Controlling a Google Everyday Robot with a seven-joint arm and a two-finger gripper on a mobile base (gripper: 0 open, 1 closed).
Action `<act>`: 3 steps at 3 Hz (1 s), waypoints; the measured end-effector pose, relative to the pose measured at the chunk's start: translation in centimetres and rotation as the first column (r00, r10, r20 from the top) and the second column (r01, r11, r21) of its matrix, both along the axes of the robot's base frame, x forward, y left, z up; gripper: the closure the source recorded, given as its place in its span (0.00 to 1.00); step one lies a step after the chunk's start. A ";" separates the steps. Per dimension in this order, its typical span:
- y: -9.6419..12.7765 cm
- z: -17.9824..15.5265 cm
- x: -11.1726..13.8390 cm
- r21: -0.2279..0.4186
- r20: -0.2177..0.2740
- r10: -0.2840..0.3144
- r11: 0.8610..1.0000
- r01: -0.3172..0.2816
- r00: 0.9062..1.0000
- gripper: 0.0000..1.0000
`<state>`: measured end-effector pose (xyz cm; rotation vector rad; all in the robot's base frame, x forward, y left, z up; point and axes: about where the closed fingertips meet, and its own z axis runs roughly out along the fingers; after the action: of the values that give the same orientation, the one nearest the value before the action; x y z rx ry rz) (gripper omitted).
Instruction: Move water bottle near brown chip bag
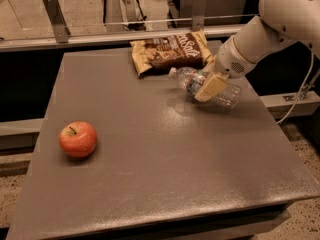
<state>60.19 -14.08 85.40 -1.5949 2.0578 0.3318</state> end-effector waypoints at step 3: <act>0.2 0.1 -0.5 0.060 -0.003 -0.016 0.998 0.016 1.000 0.00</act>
Offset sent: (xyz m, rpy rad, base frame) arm -0.0062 -0.0034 0.0047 0.0676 -0.0072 -0.0271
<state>59.73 -13.84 85.47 -1.5423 2.0424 0.3858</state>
